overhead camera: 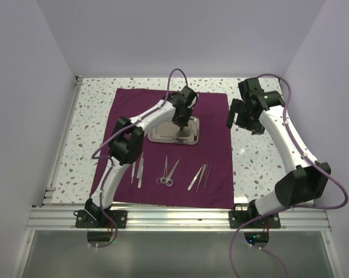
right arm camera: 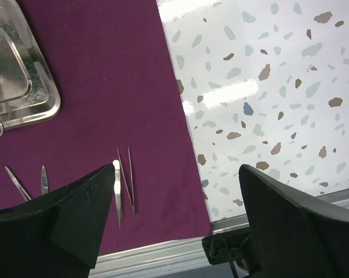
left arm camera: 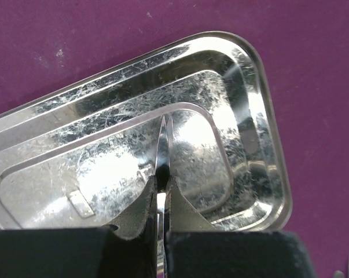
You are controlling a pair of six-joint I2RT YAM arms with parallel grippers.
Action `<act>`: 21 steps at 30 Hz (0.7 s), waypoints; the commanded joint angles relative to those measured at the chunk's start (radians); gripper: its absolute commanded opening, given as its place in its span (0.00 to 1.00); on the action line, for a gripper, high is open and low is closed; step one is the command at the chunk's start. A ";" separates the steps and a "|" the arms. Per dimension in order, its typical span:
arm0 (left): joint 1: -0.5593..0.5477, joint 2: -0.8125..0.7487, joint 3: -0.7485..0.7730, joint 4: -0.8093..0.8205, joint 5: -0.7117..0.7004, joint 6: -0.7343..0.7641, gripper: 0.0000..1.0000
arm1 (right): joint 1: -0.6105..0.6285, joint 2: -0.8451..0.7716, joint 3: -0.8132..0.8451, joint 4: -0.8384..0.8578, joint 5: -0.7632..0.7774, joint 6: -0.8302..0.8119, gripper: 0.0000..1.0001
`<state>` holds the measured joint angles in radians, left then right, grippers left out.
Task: Open and lay out the surgical kit
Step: Pick up the medical item from the container, then place the medical item in the surgical kit.
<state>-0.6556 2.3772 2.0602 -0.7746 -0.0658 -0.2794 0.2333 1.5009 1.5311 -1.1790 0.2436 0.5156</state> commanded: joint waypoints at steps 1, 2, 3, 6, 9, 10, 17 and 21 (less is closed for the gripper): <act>-0.001 -0.015 0.116 -0.109 0.026 -0.027 0.00 | -0.006 -0.004 0.012 0.038 -0.020 0.003 0.92; 0.001 -0.025 0.121 -0.117 0.023 -0.029 0.00 | -0.006 -0.008 0.006 0.039 -0.023 0.003 0.92; -0.001 -0.033 0.121 -0.121 0.020 -0.030 0.00 | -0.005 -0.010 0.004 0.041 -0.026 0.004 0.92; 0.001 -0.078 0.086 -0.123 0.011 -0.047 0.00 | -0.005 -0.025 -0.006 0.045 -0.026 0.004 0.92; -0.001 -0.157 -0.059 -0.100 0.009 -0.102 0.00 | -0.006 -0.041 -0.015 0.045 -0.024 0.001 0.92; -0.001 -0.217 -0.105 -0.088 0.011 -0.118 0.00 | -0.005 -0.045 -0.019 0.045 -0.024 0.003 0.92; -0.065 -0.499 -0.527 0.044 0.026 -0.271 0.00 | -0.005 -0.071 -0.084 0.055 -0.027 0.004 0.92; -0.117 -0.588 -0.691 0.083 0.027 -0.360 0.00 | -0.005 -0.076 -0.127 0.065 -0.027 -0.008 0.92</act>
<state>-0.7376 1.8660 1.4536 -0.7792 -0.0536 -0.5316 0.2333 1.4570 1.4300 -1.1347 0.2180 0.5152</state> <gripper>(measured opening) 0.030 0.920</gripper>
